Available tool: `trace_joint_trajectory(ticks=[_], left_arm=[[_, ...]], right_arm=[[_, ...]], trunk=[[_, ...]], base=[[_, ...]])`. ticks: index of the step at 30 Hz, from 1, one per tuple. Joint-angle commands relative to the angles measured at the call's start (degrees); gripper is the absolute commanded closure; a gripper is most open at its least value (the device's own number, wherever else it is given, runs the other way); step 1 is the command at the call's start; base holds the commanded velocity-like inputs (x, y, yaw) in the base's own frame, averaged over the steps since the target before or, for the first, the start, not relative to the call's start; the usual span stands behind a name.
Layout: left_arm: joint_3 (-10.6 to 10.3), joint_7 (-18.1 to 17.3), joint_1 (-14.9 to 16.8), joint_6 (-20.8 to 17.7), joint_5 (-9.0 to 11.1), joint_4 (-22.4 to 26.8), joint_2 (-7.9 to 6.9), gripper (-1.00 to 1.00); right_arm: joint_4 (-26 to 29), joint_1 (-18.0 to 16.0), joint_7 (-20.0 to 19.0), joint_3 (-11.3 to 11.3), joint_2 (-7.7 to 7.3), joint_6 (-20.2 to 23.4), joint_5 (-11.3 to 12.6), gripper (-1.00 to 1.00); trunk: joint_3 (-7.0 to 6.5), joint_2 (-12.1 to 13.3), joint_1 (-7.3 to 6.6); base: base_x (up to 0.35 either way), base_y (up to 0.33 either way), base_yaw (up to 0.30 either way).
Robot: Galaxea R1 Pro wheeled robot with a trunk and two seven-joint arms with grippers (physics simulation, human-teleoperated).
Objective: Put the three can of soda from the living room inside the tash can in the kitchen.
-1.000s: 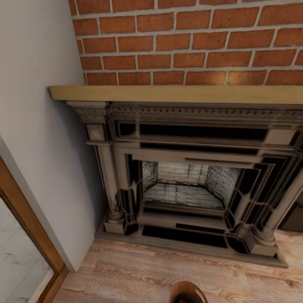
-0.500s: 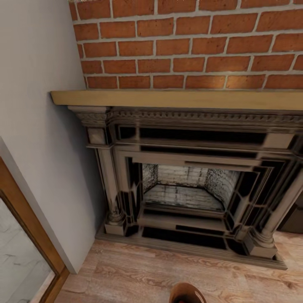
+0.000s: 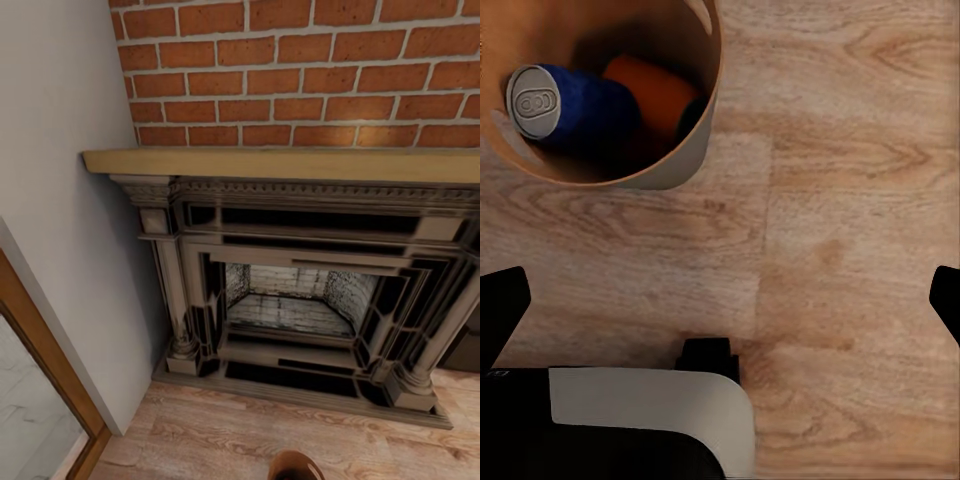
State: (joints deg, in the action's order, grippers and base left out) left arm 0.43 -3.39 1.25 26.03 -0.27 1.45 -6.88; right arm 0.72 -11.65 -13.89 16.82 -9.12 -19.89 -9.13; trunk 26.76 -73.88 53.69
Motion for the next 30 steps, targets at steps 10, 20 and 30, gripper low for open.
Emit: trace_joint_trajectory(ticks=[10,20,30], left_arm=[[0.1,0.9,-3.6,0.3,0.6,-0.6,-1.00,-1.00],[0.2,1.0,-4.6,2.9,1.5,-0.7,-1.11,-1.00],[0.2,1.0,-4.7,3.5,2.1,-0.7,-1.12,-1.00]], right_arm=[[-1.4,0.7,0.1,0.0,-0.04,-0.1,0.4,-1.00],[-3.0,4.3,1.9,-0.1,-0.24,-0.2,0.5,-1.00],[-3.1,9.7,2.4,0.0,-0.41,-0.2,0.6,-1.00]], trunk=[[-1.80,4.0,-2.20],[-3.60,8.0,-4.40],[-5.40,12.0,-6.60]], base=[[0.000,0.000,0.000],[0.000,0.000,0.000],[0.000,0.000,0.000]])
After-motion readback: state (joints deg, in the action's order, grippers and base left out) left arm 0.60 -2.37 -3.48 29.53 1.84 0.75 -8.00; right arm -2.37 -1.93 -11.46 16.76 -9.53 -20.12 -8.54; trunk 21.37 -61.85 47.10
